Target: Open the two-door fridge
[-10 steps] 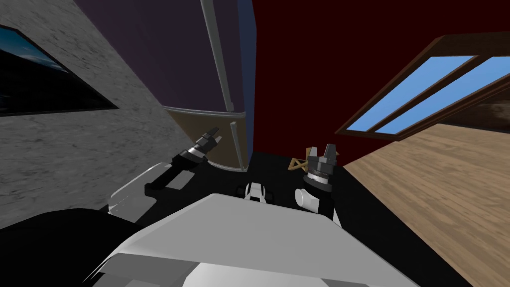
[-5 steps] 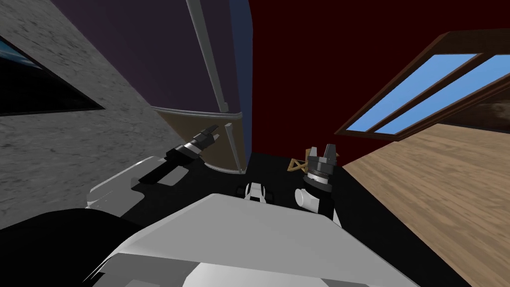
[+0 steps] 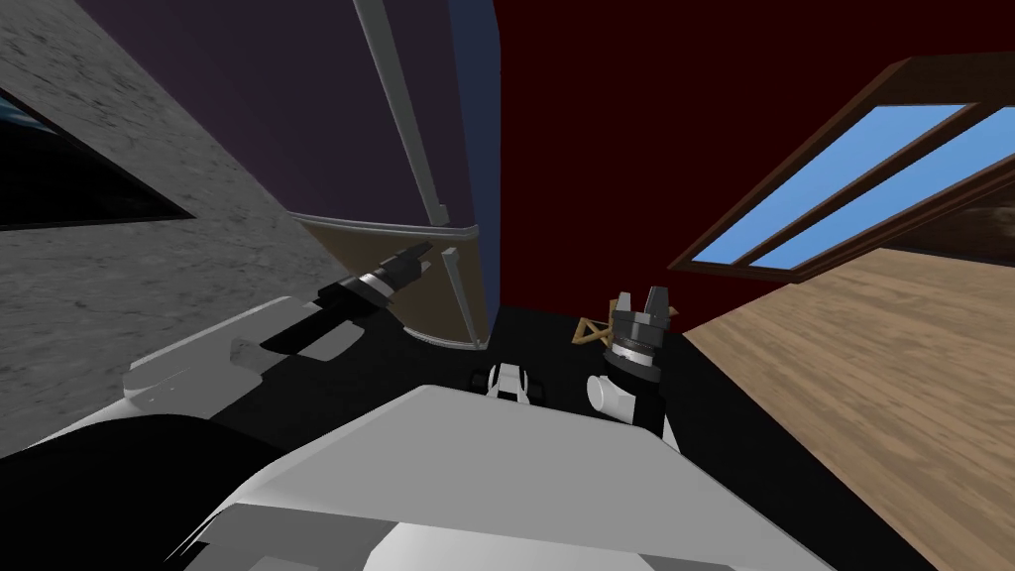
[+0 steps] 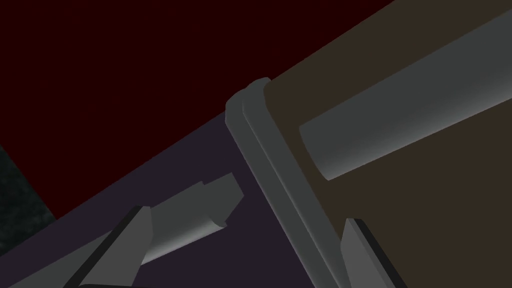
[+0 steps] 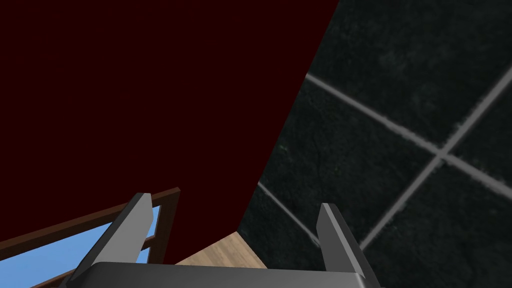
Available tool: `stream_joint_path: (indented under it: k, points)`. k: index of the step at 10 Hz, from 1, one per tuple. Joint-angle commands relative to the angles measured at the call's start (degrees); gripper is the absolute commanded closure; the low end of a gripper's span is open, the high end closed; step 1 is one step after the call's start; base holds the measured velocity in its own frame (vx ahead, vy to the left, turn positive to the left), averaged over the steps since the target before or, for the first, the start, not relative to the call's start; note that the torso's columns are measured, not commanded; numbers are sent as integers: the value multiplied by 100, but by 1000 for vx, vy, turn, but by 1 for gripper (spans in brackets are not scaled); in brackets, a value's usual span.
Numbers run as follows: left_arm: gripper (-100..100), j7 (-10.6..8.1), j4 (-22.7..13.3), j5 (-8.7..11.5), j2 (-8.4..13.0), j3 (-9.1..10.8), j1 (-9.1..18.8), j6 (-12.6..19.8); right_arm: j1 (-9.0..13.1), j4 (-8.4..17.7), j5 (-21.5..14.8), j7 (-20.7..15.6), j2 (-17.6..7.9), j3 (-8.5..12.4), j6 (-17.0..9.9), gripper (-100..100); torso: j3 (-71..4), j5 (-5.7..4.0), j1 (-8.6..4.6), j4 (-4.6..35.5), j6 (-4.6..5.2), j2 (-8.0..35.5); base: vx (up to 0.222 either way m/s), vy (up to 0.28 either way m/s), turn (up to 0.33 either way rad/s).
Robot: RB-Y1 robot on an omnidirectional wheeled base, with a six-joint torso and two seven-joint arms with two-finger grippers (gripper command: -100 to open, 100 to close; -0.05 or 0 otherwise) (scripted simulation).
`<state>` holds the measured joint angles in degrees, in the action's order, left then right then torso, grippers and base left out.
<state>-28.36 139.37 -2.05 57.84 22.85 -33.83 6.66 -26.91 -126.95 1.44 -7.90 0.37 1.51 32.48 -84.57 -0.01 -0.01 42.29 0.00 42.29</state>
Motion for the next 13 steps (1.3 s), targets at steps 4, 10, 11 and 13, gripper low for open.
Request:
stream_joint_path:
  k: [4,10,11,13]
  points:
    - [-100,-189,28,38,821,563,-117,759,0,0,0,0,0,0,0,0,6,1,4,3,0,10,56,-1,19]
    - [-100,-340,213,75,1600,1165,-262,1574,0,0,0,0,0,0,0,0,1,1,2,0,0,1,49,0,27]
    - [-100,-363,270,80,1702,1243,-279,1681,0,0,0,0,0,0,0,0,1,1,1,0,0,1,38,-9,18]
    - [-100,-422,491,90,1952,1421,-318,1927,1,0,0,0,0,0,0,0,-1,-2,0,2,4,0,37,-2,19]
